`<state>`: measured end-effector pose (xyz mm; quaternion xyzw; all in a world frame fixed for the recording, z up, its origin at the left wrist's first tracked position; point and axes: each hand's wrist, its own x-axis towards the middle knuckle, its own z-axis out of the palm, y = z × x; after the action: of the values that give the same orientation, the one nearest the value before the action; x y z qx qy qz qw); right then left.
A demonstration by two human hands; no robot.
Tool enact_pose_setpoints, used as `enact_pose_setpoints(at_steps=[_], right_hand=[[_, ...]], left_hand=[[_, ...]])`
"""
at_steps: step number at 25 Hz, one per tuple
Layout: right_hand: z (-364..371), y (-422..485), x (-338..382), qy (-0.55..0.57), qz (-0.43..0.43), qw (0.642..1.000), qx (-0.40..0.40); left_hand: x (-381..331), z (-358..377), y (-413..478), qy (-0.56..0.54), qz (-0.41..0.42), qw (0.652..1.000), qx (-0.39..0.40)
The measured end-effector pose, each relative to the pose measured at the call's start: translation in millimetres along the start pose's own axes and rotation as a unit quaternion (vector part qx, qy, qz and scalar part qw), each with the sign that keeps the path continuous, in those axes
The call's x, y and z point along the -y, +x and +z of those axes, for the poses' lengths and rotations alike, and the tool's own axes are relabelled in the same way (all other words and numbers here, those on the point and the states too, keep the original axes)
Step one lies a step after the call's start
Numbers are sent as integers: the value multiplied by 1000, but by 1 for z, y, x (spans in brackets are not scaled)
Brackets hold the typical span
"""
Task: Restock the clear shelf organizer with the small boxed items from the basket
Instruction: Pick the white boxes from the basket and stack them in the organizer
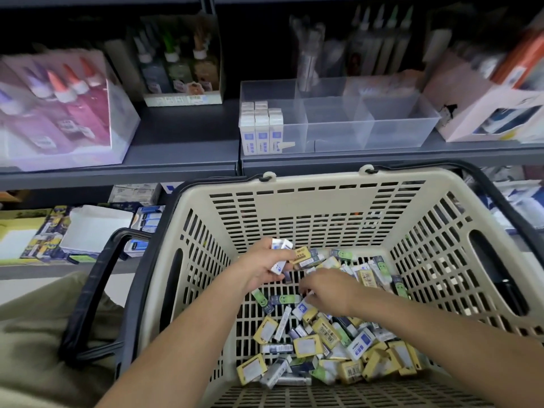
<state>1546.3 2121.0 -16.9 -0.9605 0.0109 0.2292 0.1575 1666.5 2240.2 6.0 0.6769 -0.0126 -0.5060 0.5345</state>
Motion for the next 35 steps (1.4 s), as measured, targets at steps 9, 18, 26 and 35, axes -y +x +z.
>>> enact_pose_setpoints(at_steps=[9, 18, 26, 35], right_hand=[[18, 2, -10, -110, 11, 993, 37], [13, 2, -16, -82, 12, 994, 71], [-40, -1, -17, 296, 97, 948, -63], [-40, 1, -11, 508, 120, 845, -118]], left_hand=[[3, -5, 3, -29, -11, 999, -3], [12, -5, 11, -16, -30, 999, -2], [11, -2, 12, -38, -34, 999, -4], [7, 7, 7, -143, 8, 989, 34]])
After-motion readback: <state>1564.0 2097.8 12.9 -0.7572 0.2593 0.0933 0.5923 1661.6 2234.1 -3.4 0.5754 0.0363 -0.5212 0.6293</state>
